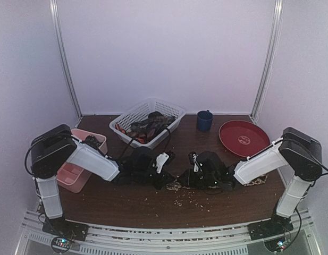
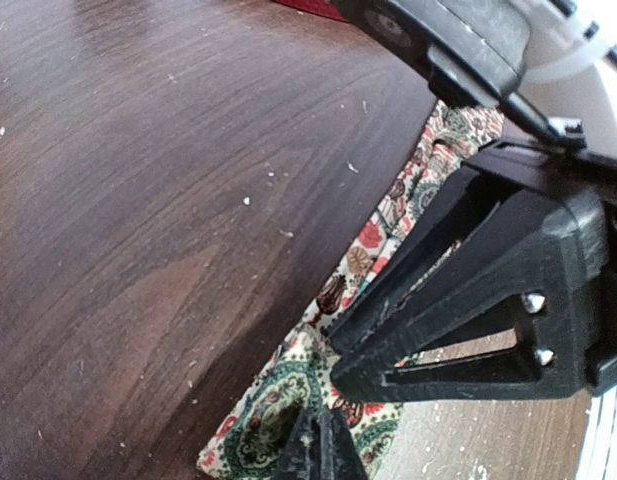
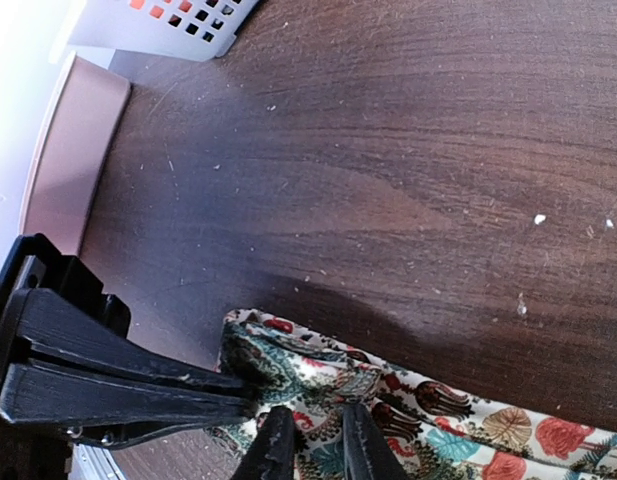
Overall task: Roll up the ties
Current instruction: Fold the tie at the center of the board.
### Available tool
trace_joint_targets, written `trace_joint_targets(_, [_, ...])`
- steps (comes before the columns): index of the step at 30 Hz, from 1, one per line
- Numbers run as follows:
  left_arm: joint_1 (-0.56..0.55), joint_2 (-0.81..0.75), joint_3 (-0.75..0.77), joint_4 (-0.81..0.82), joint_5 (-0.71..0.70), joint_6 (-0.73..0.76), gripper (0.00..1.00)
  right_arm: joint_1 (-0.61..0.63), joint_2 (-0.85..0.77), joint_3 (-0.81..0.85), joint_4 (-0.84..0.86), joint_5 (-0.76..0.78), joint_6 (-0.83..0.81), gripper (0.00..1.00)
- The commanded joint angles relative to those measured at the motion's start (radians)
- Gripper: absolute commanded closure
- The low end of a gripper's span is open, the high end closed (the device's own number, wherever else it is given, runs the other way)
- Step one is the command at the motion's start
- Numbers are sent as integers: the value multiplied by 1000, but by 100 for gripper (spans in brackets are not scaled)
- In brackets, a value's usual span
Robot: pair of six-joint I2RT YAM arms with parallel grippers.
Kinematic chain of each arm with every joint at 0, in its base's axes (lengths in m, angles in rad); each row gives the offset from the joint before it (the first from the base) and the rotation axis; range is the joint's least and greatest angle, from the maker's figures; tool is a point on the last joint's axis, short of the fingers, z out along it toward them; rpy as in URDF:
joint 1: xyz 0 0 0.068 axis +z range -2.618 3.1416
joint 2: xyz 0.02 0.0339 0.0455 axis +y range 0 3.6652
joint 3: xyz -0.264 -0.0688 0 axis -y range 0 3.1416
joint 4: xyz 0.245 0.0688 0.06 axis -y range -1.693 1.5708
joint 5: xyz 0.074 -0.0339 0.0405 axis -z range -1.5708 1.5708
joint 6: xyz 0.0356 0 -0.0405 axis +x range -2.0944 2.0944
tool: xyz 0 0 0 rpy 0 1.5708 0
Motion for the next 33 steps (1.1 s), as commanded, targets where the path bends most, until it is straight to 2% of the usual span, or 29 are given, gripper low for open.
trace_joint_targets(1, [-1, -65, -34, 48, -59, -33, 95, 5, 25, 12, -32, 11, -1, 83])
trace_joint_targets(7, [11, -107, -55, -29, -148, -42, 97, 5, 28, 2, -28, 13, -2, 84])
trace_joint_targets(9, [11, -107, -63, -51, -166, -45, 100, 5, 26, 2, -26, 13, 1, 84])
trace_joint_targets(15, [11, -80, -80, -93, -209, -81, 100, 5, 24, -3, -25, 14, 0, 84])
trace_joint_targets(26, [9, -36, -79, -76, -182, -106, 100, 5, 18, -9, -20, 13, 9, 83])
trace_joint_targets(33, [6, -11, -94, -2, -120, -141, 100, 5, 10, -17, -18, 13, 15, 82])
